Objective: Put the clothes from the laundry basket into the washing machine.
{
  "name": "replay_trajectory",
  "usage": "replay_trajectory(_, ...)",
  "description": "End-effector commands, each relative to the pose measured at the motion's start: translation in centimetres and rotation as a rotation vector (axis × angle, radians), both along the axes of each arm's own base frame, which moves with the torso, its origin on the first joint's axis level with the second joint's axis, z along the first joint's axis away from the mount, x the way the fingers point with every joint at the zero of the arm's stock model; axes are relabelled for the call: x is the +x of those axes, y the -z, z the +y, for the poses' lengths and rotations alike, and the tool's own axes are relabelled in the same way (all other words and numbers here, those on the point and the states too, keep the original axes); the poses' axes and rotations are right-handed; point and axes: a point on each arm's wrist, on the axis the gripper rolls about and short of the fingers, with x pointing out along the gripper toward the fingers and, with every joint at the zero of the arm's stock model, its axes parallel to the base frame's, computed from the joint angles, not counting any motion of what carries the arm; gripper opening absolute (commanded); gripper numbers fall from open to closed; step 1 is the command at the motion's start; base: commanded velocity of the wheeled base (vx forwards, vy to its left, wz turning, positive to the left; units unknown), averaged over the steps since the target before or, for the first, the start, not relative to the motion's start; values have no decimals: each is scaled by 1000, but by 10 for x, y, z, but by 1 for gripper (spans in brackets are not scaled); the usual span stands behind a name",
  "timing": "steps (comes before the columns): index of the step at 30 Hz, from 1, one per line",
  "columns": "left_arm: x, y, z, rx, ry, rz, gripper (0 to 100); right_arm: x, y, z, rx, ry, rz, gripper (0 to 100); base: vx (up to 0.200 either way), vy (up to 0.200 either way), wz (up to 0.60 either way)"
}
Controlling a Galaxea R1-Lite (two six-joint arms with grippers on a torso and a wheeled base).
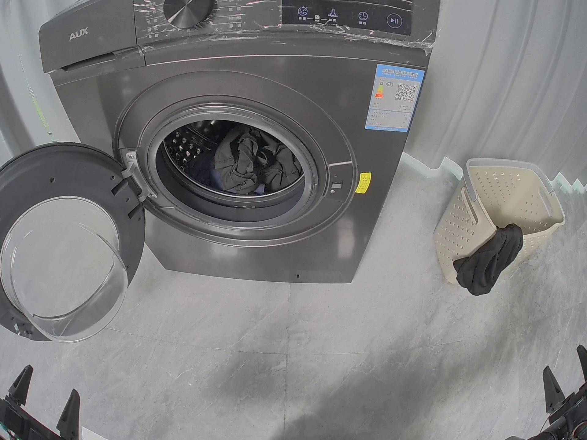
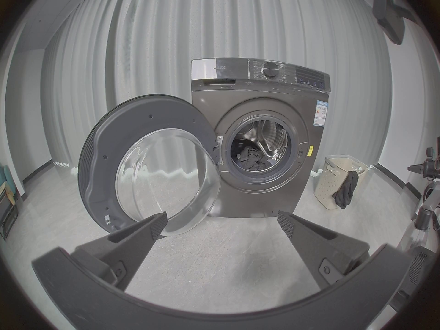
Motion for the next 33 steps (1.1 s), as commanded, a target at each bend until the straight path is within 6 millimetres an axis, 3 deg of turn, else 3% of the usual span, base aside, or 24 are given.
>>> replay_trajectory(1,-1,5,0,5,8,-6,100,0,5,0,-6,-12,3,100,0,0,0)
replay_trajectory(5,-1,5,0,-7,7,-6,100,0,5,0,-1,-14,3,100,0,0,0)
replay_trajectory(33,-1,5,0,-21,1,-7,100,0,5,0,0,-14,3,100,0,-200,0)
